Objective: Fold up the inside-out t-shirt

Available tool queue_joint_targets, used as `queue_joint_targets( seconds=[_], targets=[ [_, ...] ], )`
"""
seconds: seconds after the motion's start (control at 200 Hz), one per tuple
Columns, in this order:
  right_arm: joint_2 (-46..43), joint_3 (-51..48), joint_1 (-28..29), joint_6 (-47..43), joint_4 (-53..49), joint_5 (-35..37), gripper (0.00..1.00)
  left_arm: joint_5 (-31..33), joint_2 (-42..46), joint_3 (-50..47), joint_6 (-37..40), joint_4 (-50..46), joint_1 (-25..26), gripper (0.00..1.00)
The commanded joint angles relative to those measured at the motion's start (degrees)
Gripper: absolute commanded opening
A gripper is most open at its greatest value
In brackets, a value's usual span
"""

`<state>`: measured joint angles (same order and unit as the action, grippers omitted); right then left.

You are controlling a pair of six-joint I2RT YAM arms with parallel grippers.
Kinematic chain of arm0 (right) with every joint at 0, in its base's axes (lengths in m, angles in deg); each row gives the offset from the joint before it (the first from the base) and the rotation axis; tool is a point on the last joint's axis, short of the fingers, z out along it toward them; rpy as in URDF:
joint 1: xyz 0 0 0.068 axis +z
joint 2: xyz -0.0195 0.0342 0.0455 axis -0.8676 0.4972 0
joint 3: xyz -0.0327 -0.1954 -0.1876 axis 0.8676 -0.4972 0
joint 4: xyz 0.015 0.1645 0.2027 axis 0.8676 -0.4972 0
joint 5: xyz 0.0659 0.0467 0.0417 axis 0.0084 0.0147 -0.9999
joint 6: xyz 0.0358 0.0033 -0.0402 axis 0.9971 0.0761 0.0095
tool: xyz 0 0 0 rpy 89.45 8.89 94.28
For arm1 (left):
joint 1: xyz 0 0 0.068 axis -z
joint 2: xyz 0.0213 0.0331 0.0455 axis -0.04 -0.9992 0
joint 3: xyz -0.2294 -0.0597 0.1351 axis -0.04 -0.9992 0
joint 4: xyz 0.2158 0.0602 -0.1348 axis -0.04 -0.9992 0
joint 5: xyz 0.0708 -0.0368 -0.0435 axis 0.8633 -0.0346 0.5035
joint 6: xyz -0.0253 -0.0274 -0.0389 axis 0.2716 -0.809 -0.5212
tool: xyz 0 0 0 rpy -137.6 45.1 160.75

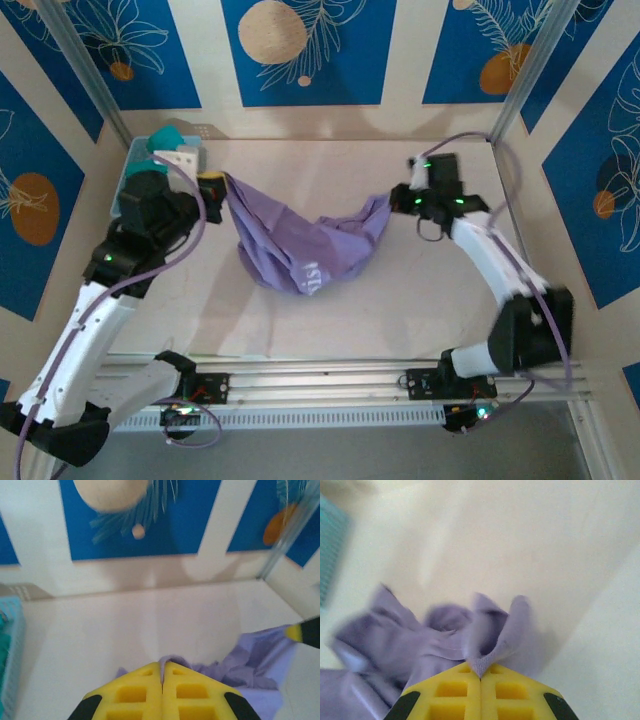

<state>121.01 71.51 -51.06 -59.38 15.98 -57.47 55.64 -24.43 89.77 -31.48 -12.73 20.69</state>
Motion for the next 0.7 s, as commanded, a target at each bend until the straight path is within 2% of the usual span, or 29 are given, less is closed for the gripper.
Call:
queue_joint_targets(
  seconds=[0.0, 0.155, 0.25, 0.39, 0.47, 0.525, 0.585, 0.695],
  targets=[
    [-8.7, 3.2, -2.2, 0.8, -1.6, -4.1, 0.0, 5.0, 1.8, 8.3, 2.5, 1.0, -1.7, 0.0],
    [-15.2, 7.8, -5.1, -0.7, -5.1, -2.1, 0.0, 8.3, 0.6, 17.5, 4.8, -0.3, -2.8, 0.0],
    [-17.4, 7.1, -5.6, -0.9, -5.9, 1.3, 0.0, 11.2, -0.1, 20.3, 6.9, -0.7, -2.9, 0.0],
    [-18.5, -2.4, -4.9, 3.6, -4.0, -0.2, 0.01, 16.4, -1.3, 18.7, 10.6, -0.8, -3.5, 0.0],
    [-19.7, -11.4, -2.4, 7.6, -0.9, -0.8, 0.04, 16.0, -1.5, 15.6, 10.8, -1.4, -4.5, 0.0],
    [-21.1, -18.7, 0.9, 10.5, 1.7, 0.3, 0.08, 14.5, -1.1, 12.7, 9.9, -2.6, -5.0, 0.0],
    [-21.9, -25.4, 5.1, 12.4, 2.7, 2.1, 0.19, 11.6, 0.2, 8.2, 8.3, -3.7, -5.0, 0.0],
    [-21.4, -30.1, 10.2, 12.8, 0.7, 5.4, 0.34, 6.8, 3.8, -1.9, 6.1, -4.2, -5.0, 0.0]
  ],
)
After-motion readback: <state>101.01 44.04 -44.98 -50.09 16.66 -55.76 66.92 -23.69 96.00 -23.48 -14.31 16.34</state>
